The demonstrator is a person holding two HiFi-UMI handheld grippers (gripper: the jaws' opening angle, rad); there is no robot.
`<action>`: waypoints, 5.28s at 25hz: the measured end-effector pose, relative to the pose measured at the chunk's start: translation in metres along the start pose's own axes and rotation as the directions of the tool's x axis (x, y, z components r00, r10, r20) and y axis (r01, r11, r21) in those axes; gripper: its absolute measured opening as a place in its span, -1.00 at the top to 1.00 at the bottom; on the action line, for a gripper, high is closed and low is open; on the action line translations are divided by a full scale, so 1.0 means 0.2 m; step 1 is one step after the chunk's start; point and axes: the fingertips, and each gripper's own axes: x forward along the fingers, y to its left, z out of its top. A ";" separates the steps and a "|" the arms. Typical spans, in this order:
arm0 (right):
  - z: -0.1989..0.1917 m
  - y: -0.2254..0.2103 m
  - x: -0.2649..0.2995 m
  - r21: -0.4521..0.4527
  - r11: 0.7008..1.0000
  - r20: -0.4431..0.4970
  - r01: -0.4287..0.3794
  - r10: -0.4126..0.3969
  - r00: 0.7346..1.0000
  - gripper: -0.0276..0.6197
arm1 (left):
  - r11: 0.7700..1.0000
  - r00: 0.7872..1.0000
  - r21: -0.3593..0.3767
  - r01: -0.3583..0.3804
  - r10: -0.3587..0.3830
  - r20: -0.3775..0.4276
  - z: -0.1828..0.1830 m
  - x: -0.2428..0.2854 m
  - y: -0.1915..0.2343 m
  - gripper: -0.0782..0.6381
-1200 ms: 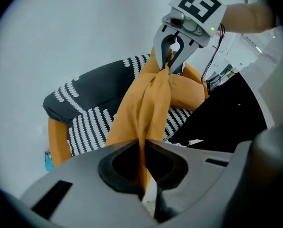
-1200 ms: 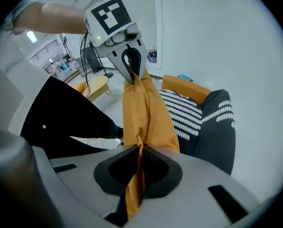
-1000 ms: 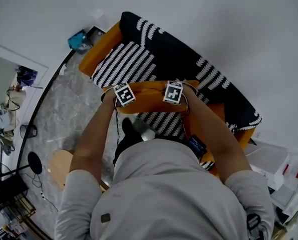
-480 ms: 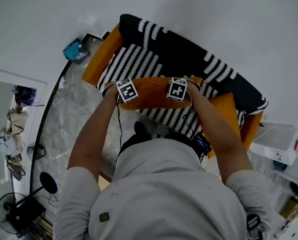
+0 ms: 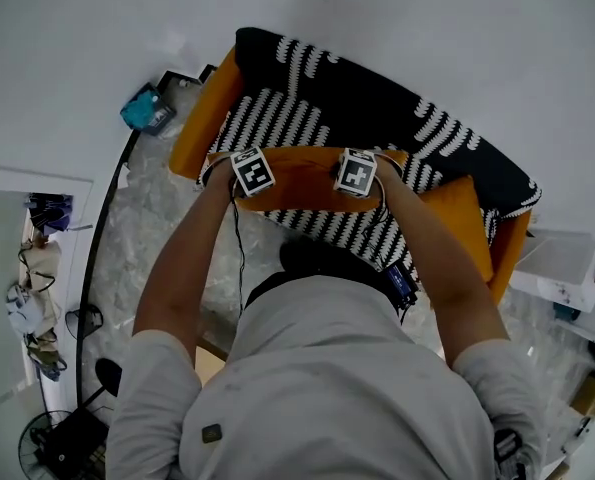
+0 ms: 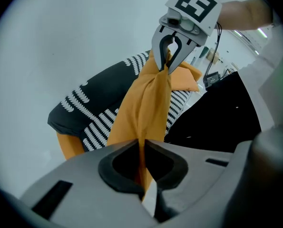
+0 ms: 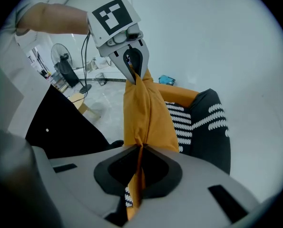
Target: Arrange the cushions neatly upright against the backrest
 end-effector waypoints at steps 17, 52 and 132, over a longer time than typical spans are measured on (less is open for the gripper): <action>0.05 -0.48 0.03 0.036 0.999 0.072 -0.028 0.026 0.997 0.82 | 0.999 0.997 0.046 0.001 0.002 -0.074 0.14 0.09 0.52 0.72; 0.08 -1.43 0.47 0.427 0.904 0.059 -0.005 -0.022 0.998 0.83 | 0.911 0.980 0.365 0.193 -0.156 -0.127 0.40 0.64 1.62 0.72; 0.28 -1.31 -0.77 0.740 0.600 0.342 0.303 -0.724 0.599 0.78 | 0.936 0.680 -0.352 0.030 0.239 0.693 1.02 -0.59 1.18 0.66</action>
